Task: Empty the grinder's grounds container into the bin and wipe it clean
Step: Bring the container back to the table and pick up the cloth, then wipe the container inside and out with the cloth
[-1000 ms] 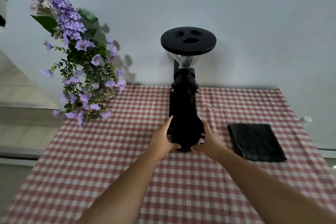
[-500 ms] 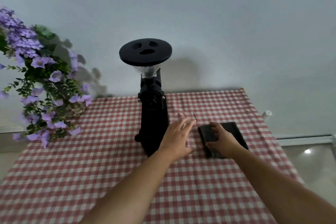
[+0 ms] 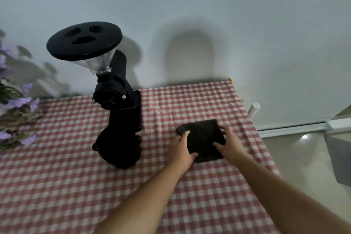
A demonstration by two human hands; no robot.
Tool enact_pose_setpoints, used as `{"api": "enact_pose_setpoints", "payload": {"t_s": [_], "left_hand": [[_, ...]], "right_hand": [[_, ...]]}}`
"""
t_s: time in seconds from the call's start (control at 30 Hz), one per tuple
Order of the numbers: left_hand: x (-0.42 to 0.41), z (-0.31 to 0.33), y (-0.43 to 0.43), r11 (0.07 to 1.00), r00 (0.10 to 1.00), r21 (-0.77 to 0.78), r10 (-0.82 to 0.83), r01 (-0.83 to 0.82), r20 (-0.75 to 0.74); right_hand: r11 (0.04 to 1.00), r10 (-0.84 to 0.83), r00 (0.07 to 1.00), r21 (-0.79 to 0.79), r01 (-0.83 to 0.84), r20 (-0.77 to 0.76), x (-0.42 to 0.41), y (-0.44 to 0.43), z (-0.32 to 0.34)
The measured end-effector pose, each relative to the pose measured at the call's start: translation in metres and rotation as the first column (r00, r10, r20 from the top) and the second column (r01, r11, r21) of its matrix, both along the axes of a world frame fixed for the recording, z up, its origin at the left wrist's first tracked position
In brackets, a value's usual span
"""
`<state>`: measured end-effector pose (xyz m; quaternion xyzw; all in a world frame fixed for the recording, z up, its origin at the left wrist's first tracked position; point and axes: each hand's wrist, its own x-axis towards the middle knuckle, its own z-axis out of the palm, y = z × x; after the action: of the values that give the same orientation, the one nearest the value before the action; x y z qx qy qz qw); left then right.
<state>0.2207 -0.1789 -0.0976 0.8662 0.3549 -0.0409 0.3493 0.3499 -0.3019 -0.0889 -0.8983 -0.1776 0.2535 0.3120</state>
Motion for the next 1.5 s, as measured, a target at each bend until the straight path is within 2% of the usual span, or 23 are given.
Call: {"api": "enact_pose_setpoints", "payload": {"t_s": [0.13,0.2,0.27,0.4,0.5,0.6,0.67,0.73,0.83,0.9,1.0,1.07,1.13,1.2,1.27,1.33,1.43,1.5], "left_hand": [[0.008,0.008,-0.005,0.97,0.974,-0.174,0.193,-0.171,0.116],[0.007,0.014,-0.002,0.96,0.972,-0.216,0.206,-0.178,0.116],[0.002,0.023,-0.001,0.951,0.971,-0.259,0.205,-0.168,0.121],[-0.015,0.044,0.003,0.961,0.957,-0.221,0.213,-0.169,0.196],[-0.03,0.063,0.008,0.956,0.918,-0.217,0.259,-0.198,0.301],[-0.042,0.084,0.01,0.862,0.845,-0.465,0.395,-0.204,0.361],[-0.049,0.093,0.011,0.766,0.807,-0.618,0.473,-0.177,0.354],[-0.058,0.1,0.015,0.734,0.809,-0.661,0.479,-0.156,0.34],[-0.074,0.108,0.028,0.759,0.847,-0.636,0.424,-0.14,0.32],[-0.092,0.115,0.044,0.83,0.883,-0.547,0.334,-0.109,0.331],[-0.136,0.109,0.088,0.965,0.899,-0.231,0.204,-0.12,0.387],[-0.152,0.101,0.104,0.964,0.874,-0.006,0.242,-0.264,0.42],[-0.165,0.091,0.119,0.917,0.867,0.149,0.284,-0.37,0.409],[-0.18,0.081,0.143,0.935,0.923,0.138,0.285,-0.327,0.259],[-0.188,0.074,0.16,0.967,0.96,-0.032,0.253,-0.251,0.119],[-0.191,0.07,0.163,0.963,0.967,-0.162,0.232,-0.213,0.107],[-0.193,0.067,0.165,0.959,0.954,-0.165,0.256,-0.23,0.158],[-0.195,0.068,0.162,0.957,0.957,-0.176,0.255,-0.229,0.141]], "right_hand": [[0.978,-0.151,0.965,0.109,0.177,-0.215,0.007,0.014,0.006],[0.981,-0.096,0.942,0.131,0.145,-0.323,0.008,0.017,0.012],[0.979,-0.013,0.93,0.186,0.087,-0.368,0.006,0.018,0.02],[0.96,0.12,0.962,0.274,-0.049,-0.247,-0.002,0.017,0.041],[0.933,0.227,0.93,0.339,-0.123,-0.29,-0.014,0.02,0.061],[0.9,0.355,0.898,0.356,-0.253,-0.259,-0.038,0.029,0.067],[0.886,0.405,0.903,0.307,-0.348,-0.147,-0.059,0.039,0.066],[0.886,0.388,0.92,0.299,-0.355,-0.055,-0.076,0.05,0.065],[0.901,0.288,0.958,0.334,-0.276,0.014,-0.086,0.064,0.066],[0.914,0.25,0.964,0.307,-0.265,0.09,-0.092,0.072,0.068],[0.932,0.207,0.958,0.258,-0.255,0.198,-0.117,0.097,0.075],[0.926,0.21,0.942,0.256,-0.278,0.263,-0.128,0.105,0.08],[0.901,0.265,0.904,0.247,-0.356,0.335,-0.143,0.113,0.081],[0.868,0.393,0.83,0.138,-0.477,0.396,-0.17,0.129,0.076],[0.808,0.561,0.732,-0.065,-0.585,0.387,-0.191,0.141,0.065],[0.76,0.642,0.667,-0.205,-0.616,0.377,-0.199,0.145,0.054],[0.77,0.628,0.675,-0.187,-0.61,0.387,-0.199,0.147,0.052],[0.783,0.611,0.692,-0.168,-0.598,0.384,-0.195,0.149,0.057]]}}
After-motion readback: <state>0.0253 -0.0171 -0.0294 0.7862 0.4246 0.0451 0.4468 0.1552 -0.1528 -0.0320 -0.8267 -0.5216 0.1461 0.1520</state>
